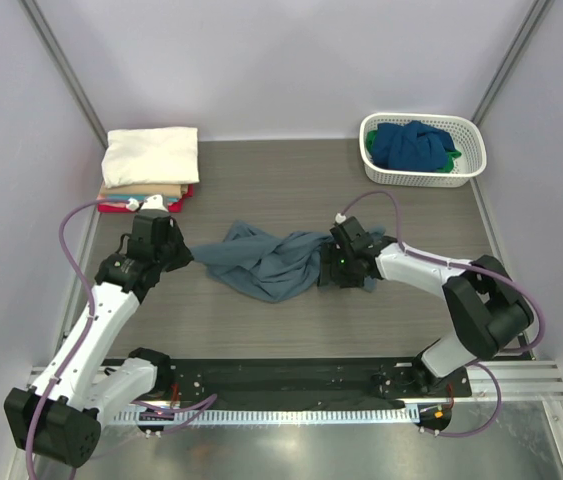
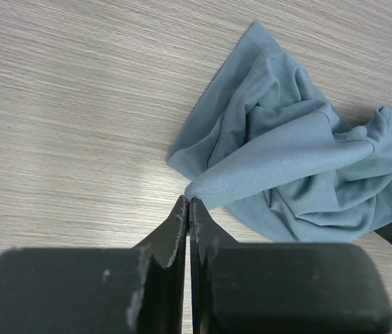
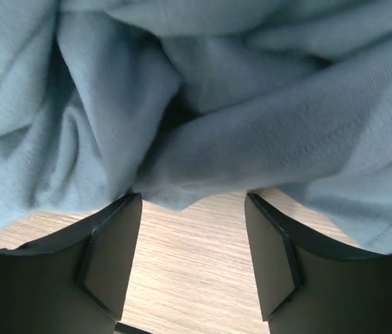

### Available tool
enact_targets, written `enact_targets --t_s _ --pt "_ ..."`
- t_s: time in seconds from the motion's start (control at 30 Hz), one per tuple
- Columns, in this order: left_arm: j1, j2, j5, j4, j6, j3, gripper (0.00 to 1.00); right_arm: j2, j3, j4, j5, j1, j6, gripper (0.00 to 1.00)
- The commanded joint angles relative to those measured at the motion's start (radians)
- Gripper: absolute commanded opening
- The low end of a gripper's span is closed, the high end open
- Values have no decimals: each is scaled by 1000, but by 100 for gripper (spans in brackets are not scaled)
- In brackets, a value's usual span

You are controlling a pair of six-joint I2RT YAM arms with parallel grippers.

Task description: Fold and stack the t-shirts

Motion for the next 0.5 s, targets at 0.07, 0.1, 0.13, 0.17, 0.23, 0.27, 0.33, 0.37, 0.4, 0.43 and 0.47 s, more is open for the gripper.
enact_targets --t_s 0.07,0.1,0.13,0.17,0.23,0.27,0.33,0.37,0.4,0.43,0.47 --pt "10 -23 6 30 10 -2 0 57 49 57 25 4 -19 47" --pt "8 -24 5 32 12 -2 0 63 59 59 60 4 -25 40" --pt "8 -27 2 29 12 -3 0 78 65 65 65 4 -41 25" --pt "8 -29 0 29 12 -3 0 83 73 63 69 4 -48 19" --pt "8 -37 -4 29 12 -5 0 87 93 62 79 1 -67 1" --pt "10 -38 -9 29 12 -5 0 72 102 54 79 -2 -76 1" --pt "10 -43 -20 27 12 -5 0 38 159 -14 117 -3 -94 1" --pt "10 -49 -24 26 12 -5 0 -10 189 -50 135 -3 -117 1" --pt "10 -52 -30 24 12 -5 0 -37 263 -82 158 -3 -128 1" --pt "11 -61 -32 22 10 -6 0 -61 306 -154 199 -3 -154 1" --pt "11 -64 -37 22 9 -6 0 -89 353 -192 226 -5 -168 1"
